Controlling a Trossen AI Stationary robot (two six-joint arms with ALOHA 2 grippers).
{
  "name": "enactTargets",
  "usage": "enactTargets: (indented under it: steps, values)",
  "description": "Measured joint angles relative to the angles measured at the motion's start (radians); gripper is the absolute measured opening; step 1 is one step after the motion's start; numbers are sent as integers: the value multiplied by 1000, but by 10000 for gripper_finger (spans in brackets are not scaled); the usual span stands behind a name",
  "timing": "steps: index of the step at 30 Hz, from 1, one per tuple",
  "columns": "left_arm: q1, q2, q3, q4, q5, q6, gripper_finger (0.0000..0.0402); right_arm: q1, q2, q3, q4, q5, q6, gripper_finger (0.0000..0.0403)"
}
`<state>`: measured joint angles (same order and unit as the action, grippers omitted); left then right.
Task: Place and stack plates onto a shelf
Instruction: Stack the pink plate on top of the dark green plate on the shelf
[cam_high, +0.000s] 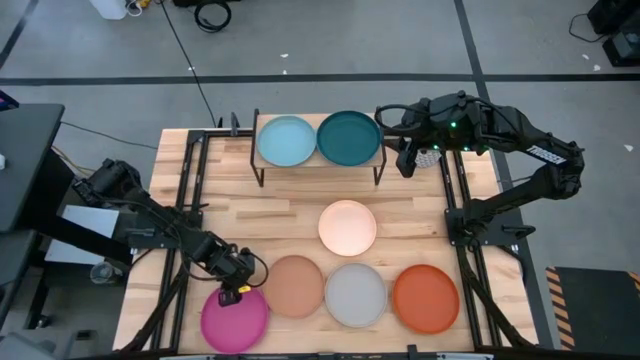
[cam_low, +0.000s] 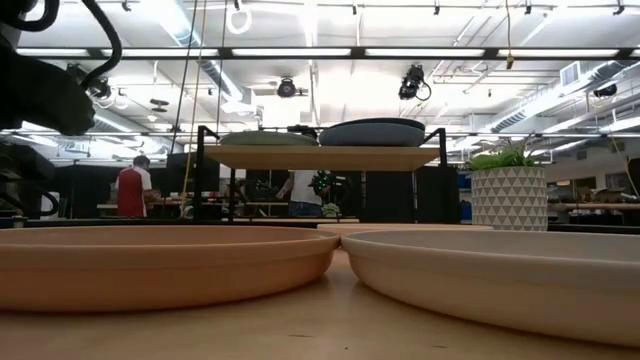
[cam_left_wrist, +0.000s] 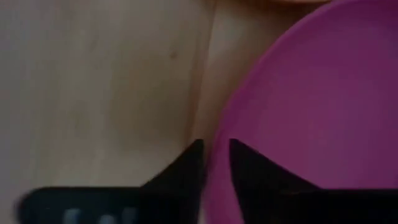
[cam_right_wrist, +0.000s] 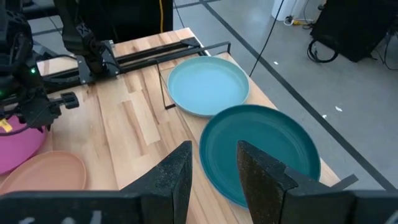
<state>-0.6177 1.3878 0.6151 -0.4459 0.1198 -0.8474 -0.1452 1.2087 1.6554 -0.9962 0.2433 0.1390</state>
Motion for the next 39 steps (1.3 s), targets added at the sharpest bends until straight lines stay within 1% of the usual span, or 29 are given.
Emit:
enactTargets:
  steps: [1, 2, 4, 6, 10, 12, 15, 17, 19, 24, 27, 29, 34, 39]
  values:
    - [0, 1, 0, -2, 8, 1, 35, 0, 0, 0, 2, 0, 0, 132]
    - [0, 0, 0, -2, 23, 1, 20, 0, 0, 0, 1, 0, 0, 132]
    - [7, -2, 2, -7, 27, -14, 17, 0, 0, 0, 1, 0, 0, 132]
    - [11, -30, 1, -35, 57, -31, 15, 0, 0, 0, 1, 1, 0, 132]
    - [19, -125, 39, -128, 104, -46, 15, 0, 0, 0, 1, 1, -1, 132]
    - [45, -184, 77, -176, 133, -47, 15, 0, 0, 0, 1, 2, -1, 132]
    - [134, -246, 162, -217, 144, -47, 15, 0, 0, 0, 1, 2, -8, 132]
    - [222, -263, 242, -240, 109, -24, 15, 0, 0, 0, 1, 7, -8, 132]
    - [329, -252, 334, -289, 60, 44, 15, 0, 0, 0, 1, 23, -10, 132]
    - [620, -137, 592, -404, -29, 275, 15, 0, 0, 0, 4, 29, -8, 132]
    - [773, -34, 740, -407, -41, 400, 15, 0, 0, 0, 11, 29, 1, 132]
    - [857, 49, 839, -413, -41, 467, 15, 0, 0, 0, 12, 29, 17, 132]
    - [1008, 257, 1073, -429, -30, 586, 15, 0, 0, 0, 8, 27, 42, 132]
    - [1081, 433, 1287, -425, -32, 624, 15, 0, 0, 0, 9, 26, 45, 132]
